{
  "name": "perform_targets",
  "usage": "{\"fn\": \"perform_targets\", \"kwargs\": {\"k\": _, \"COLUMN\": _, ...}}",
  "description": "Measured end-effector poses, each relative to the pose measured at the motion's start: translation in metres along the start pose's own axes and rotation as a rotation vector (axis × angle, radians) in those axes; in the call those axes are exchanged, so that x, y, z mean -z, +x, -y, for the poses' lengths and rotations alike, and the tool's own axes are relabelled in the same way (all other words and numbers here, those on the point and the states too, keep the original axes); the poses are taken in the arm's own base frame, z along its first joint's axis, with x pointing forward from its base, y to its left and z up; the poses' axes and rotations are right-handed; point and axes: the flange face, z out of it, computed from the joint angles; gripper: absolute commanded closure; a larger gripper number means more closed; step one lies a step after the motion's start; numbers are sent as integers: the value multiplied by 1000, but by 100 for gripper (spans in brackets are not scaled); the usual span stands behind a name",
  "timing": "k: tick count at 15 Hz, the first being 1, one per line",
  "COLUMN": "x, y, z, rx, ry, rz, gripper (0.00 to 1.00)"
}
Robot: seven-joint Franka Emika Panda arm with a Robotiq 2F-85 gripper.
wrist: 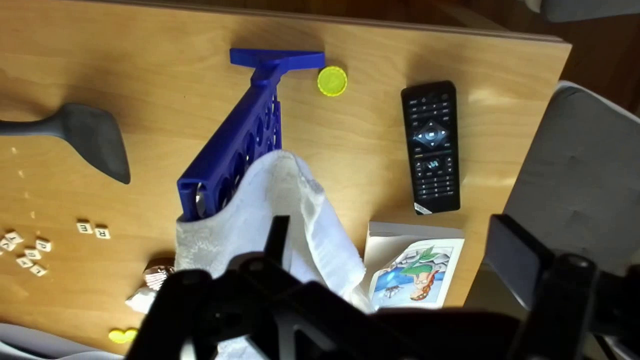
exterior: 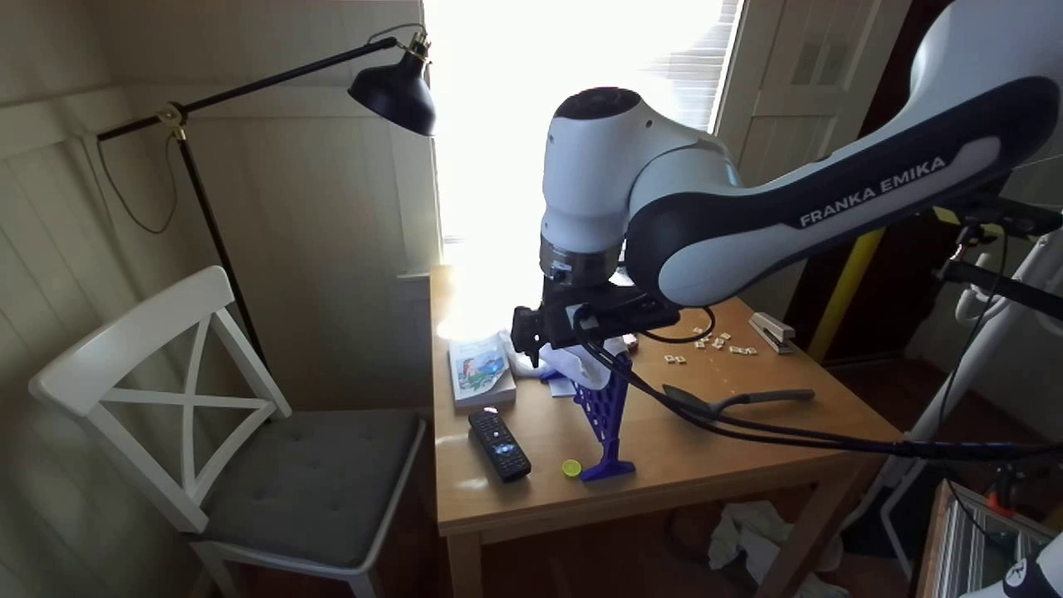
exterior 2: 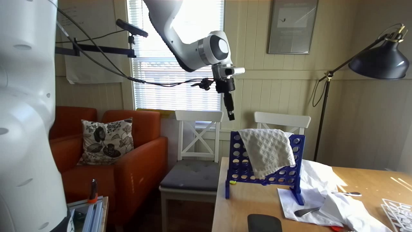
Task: Move the white towel to the space in between the spatula and blue object
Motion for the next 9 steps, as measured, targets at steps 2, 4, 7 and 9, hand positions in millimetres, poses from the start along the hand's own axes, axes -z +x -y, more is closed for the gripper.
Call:
{"fn": "perform_targets", "kwargs": {"k": 2, "x": -4, "y": 4, "z": 2, "rx": -4, "ry": -3, "rz": 0, "gripper": 0}}
{"fn": "perform_targets", "kwargs": {"k": 4, "x": -11, "y": -1, "z": 7, "rx": 6, "ry": -10, "rz": 8, "gripper": 0}}
{"fn": "perform_targets", "kwargs": {"k": 7, "x": -23, "y": -5, "z": 12, "rx": 16, "ry": -25, "rz": 20, "gripper": 0}}
{"fn": "perform_targets", "kwargs": {"k": 9, "x": -29, "y": -3, "z": 10, "rx": 12, "ry": -33, "rz": 24, "gripper": 0}}
